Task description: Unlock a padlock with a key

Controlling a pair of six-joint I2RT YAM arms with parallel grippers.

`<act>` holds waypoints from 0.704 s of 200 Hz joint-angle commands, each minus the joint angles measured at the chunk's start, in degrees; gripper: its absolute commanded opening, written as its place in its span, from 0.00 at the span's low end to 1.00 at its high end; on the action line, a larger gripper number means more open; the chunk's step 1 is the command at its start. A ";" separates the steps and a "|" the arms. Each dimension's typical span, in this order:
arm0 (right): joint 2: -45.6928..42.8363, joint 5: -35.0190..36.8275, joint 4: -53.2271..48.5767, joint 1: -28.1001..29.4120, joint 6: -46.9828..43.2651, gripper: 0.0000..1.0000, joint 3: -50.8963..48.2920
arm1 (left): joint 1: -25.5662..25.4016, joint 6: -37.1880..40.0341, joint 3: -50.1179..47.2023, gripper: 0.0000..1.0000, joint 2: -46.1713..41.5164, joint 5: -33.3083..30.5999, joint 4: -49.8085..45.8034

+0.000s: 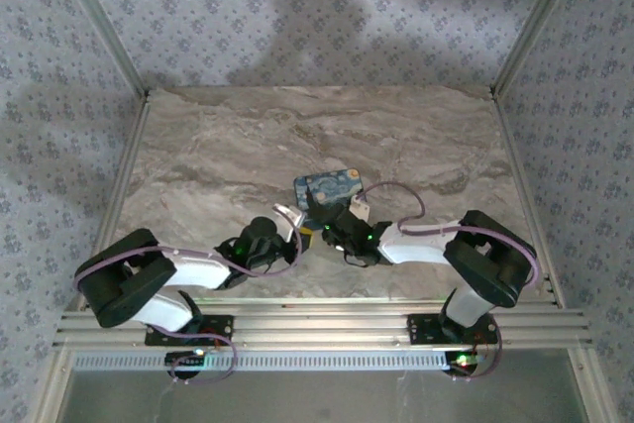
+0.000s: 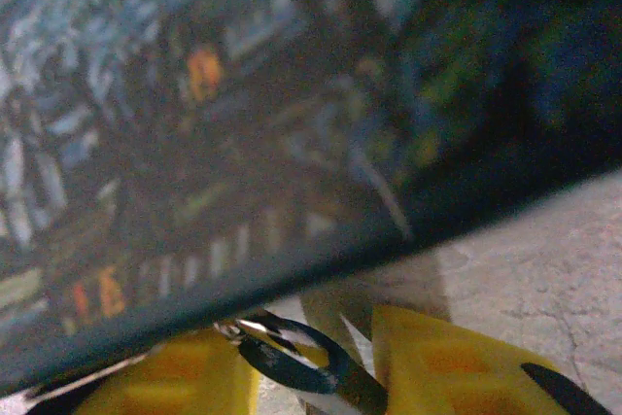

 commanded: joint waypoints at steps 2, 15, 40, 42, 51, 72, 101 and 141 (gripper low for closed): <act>1.57 -1.93 -1.33 -0.44 -1.14 0.27 2.54 | 0.28 -1.72 0.36 0.00 -3.92 0.71 -4.16; 1.77 -3.55 -2.79 -1.13 -2.91 0.23 3.89 | 0.31 -0.10 0.29 0.00 -6.12 -0.08 -7.45; 1.44 -6.77 -2.79 -2.01 -5.34 0.15 4.63 | 0.48 0.83 -1.78 0.01 -11.75 -2.41 -12.31; 1.36 -7.03 -2.69 -2.11 -5.54 0.14 4.59 | 0.48 0.81 -2.07 0.02 -12.36 -2.55 -12.69; 1.03 -8.79 -2.21 -2.36 -6.53 0.13 4.63 | 0.51 0.55 -3.04 0.03 -14.91 -3.13 -14.31; 0.63 -12.39 -2.45 -2.80 -10.12 0.13 4.98 | 0.81 -0.16 -4.48 0.09 -21.76 -3.80 -18.95; 1.21 -15.67 -0.95 -3.51 -11.12 0.13 4.80 | 3.43 -4.53 -5.85 0.18 -29.44 0.11 -22.16; 2.45 -20.23 5.30 -4.79 -7.97 0.11 3.38 | 6.17 -13.95 -5.74 0.29 -28.87 9.26 -19.13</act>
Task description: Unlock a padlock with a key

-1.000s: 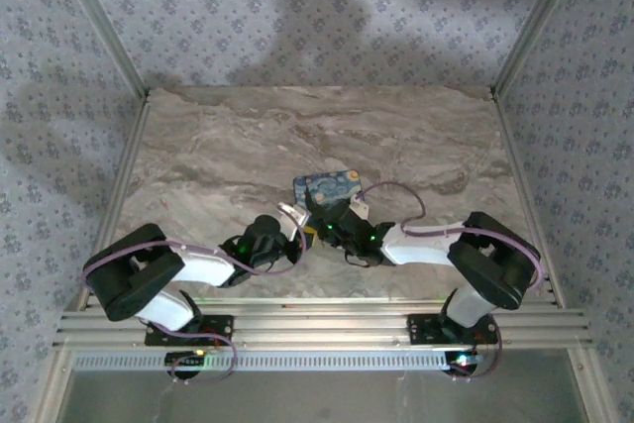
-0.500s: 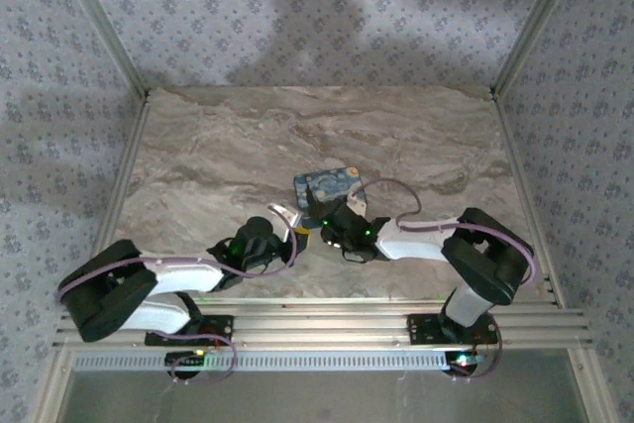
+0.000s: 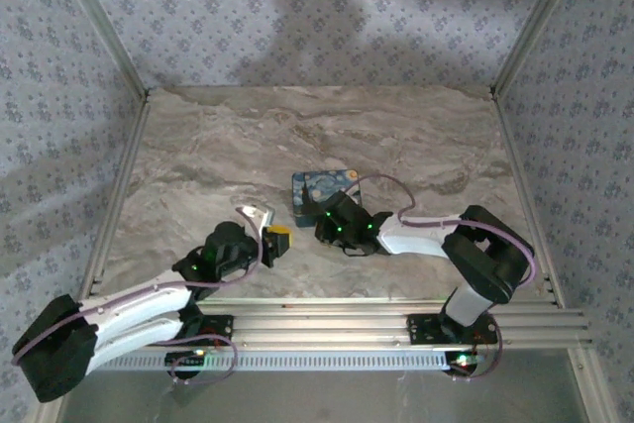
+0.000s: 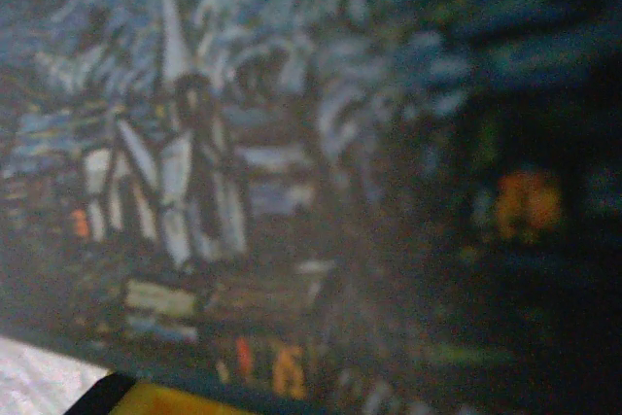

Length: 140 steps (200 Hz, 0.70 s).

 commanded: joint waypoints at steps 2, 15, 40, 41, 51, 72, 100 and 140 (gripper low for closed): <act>1.17 -4.94 4.98 -0.76 1.38 0.11 -0.06 | 0.92 -7.78 -0.17 0.30 1.40 7.17 1.29; 1.18 -5.85 7.28 -1.04 2.52 0.10 -0.26 | 1.65 -11.37 -0.96 0.31 3.31 9.85 5.35; 1.78 -6.85 10.37 -1.27 4.93 0.10 0.12 | 2.94 -17.06 -2.93 0.34 5.54 11.22 11.83; 1.88 -6.95 10.49 -1.28 5.03 0.10 0.14 | 2.98 -17.26 -3.05 0.34 5.61 11.19 12.09; 2.35 -7.53 12.20 -1.21 6.08 0.10 0.16 | 3.23 -19.38 -3.99 0.34 6.09 10.48 14.21; 3.61 -8.15 13.22 -1.26 8.32 0.10 0.78 | 3.64 -21.84 -4.94 0.35 8.08 9.11 17.24; 4.02 -7.60 15.54 -1.20 11.97 0.09 -0.68 | 6.16 -24.73 -2.66 0.34 15.19 14.45 23.71; 4.33 -7.30 15.50 -1.44 12.88 0.05 -0.80 | 6.64 -26.61 -5.14 0.33 21.83 12.72 32.99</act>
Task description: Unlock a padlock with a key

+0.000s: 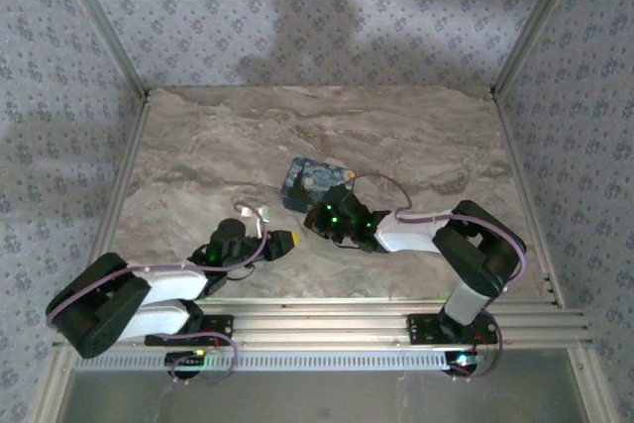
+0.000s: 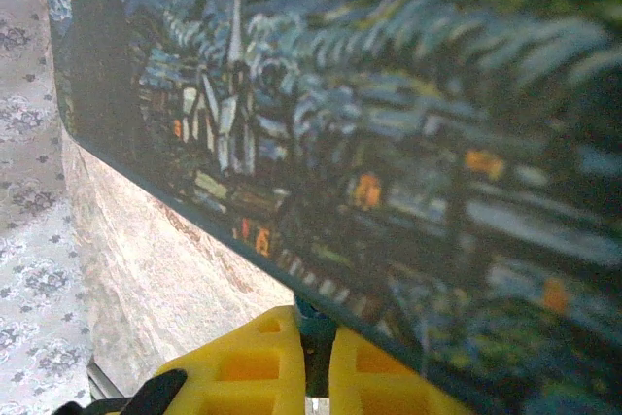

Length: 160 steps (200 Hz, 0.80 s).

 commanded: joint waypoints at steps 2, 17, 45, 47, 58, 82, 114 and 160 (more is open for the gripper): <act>1.37 -0.92 0.84 -0.25 2.86 0.05 -0.69 | 0.77 -2.28 -1.41 0.33 1.54 0.30 9.07; 1.91 -0.92 1.02 -0.21 2.91 0.04 -0.65 | 1.20 -1.79 -1.14 0.34 1.79 0.80 8.69; 3.72 -1.68 0.90 -0.03 2.58 0.03 0.36 | 2.98 -2.20 -0.48 0.34 2.66 1.08 8.47; 3.89 -1.73 0.96 0.05 2.64 0.03 0.36 | 3.16 -2.42 -0.54 0.34 2.88 1.08 8.63; 4.55 -1.84 1.90 0.29 3.15 0.03 0.25 | 4.21 -3.78 -0.74 0.35 4.57 1.99 10.54; 6.05 -2.19 5.89 0.83 4.77 0.03 -0.68 | 5.20 -8.24 -0.65 0.34 11.06 4.27 18.37; 7.60 -2.04 12.79 1.23 8.63 0.01 -2.51 | 5.24 -16.31 -0.85 0.33 21.58 3.61 33.56; 8.58 -1.59 15.72 1.76 11.40 0.00 -2.50 | 5.53 -21.64 -1.09 0.29 20.68 -3.61 33.17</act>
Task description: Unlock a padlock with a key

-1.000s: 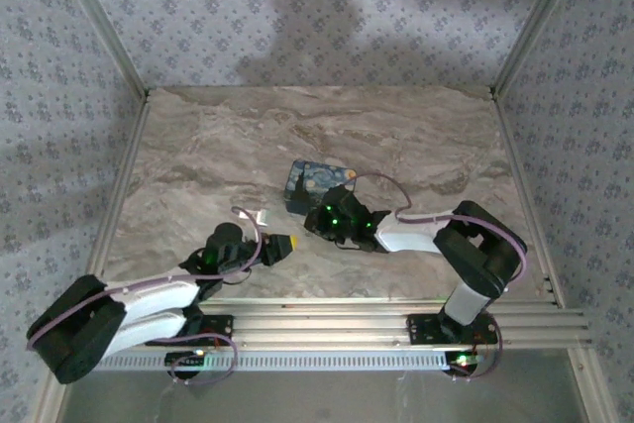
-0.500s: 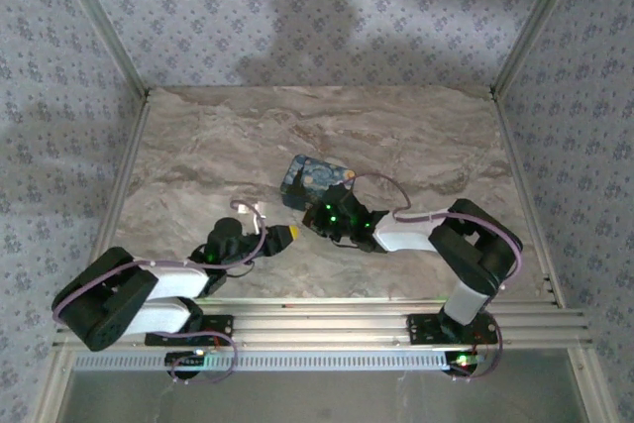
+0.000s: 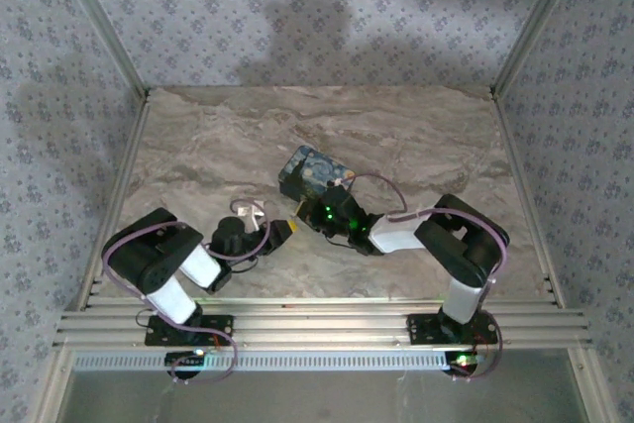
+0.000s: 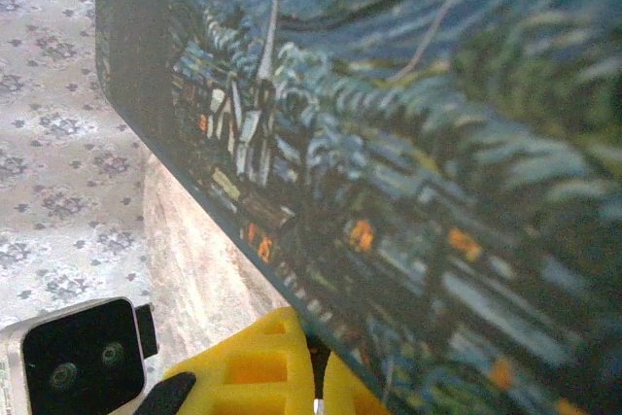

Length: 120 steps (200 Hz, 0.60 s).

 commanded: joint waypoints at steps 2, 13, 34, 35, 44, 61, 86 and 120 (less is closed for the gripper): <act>2.74 -4.16 -1.30 1.29 7.70 0.00 -1.39 | 0.60 -5.01 -0.65 0.30 -2.12 -4.86 5.16; 2.66 -3.68 -1.31 1.53 8.11 0.00 -1.34 | 0.75 -6.81 -0.65 0.31 -3.15 -5.95 3.85; 2.66 -3.05 -2.06 1.81 8.89 0.00 -0.99 | 1.09 -10.18 -0.52 0.32 -4.77 -7.13 1.80; 2.61 -3.03 -2.13 1.77 8.97 0.00 -0.92 | 1.16 -10.43 -0.57 0.32 -4.83 -7.23 1.77; 2.44 -2.66 -2.53 1.97 9.28 0.00 -0.79 | 1.30 -12.00 -0.86 0.33 -5.52 -8.44 1.00; 1.76 -1.76 -4.49 2.25 9.76 0.00 -0.20 | 1.69 -15.21 -1.12 0.35 -6.95 -10.06 -2.62; 0.82 -0.82 -7.78 2.65 9.81 0.00 1.23 | 1.75 -18.18 -1.14 0.36 -8.89 -11.11 -5.40; 0.39 0.77 -9.31 2.88 10.42 0.00 2.19 | 1.73 -22.57 -1.45 0.37 -11.35 -11.87 -10.08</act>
